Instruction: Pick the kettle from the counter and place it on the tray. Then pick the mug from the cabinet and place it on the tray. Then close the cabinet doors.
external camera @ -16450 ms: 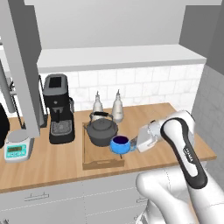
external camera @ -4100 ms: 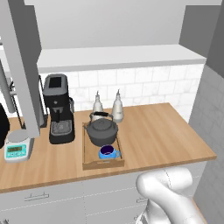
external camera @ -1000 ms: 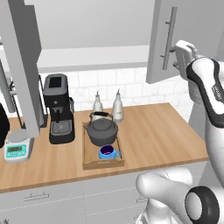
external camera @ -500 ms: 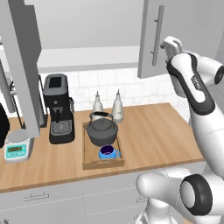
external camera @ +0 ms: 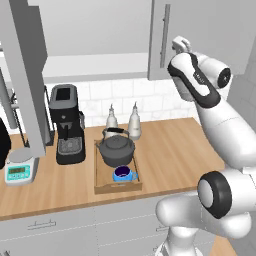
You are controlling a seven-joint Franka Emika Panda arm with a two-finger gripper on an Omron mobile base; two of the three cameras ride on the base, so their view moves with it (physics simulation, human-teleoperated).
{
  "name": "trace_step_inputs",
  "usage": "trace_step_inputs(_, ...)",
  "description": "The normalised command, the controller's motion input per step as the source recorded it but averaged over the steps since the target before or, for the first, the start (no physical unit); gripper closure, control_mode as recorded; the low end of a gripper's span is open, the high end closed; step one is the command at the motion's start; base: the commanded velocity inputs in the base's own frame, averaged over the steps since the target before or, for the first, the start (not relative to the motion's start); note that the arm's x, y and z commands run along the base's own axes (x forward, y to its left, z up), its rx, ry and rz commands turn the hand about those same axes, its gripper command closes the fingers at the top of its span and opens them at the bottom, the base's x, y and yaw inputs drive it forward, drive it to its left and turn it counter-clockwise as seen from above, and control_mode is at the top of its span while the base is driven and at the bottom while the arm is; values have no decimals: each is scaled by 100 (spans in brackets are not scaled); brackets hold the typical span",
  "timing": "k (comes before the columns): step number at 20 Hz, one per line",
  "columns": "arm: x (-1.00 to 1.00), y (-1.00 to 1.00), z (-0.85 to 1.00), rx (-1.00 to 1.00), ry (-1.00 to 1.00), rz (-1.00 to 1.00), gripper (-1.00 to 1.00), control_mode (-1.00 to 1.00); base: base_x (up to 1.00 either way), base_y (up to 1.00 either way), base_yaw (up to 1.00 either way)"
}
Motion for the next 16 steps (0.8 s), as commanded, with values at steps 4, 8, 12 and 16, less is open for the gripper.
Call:
trace_step_inputs(4, 71, -2, 0, 0, 0, -7, -100, -100, 0, 0, 0)
trace_step_inputs(8, 76, 0, 0, 0, 0, -8, -100, -100, 0, 0, 0)
trace_step_inputs(12, 81, 0, 0, 0, 1, -8, -100, -100, 0, 0, 0)
trace_step_inputs(16, 98, -17, 0, 1, 10, -4, -100, -100, 0, 0, 0)
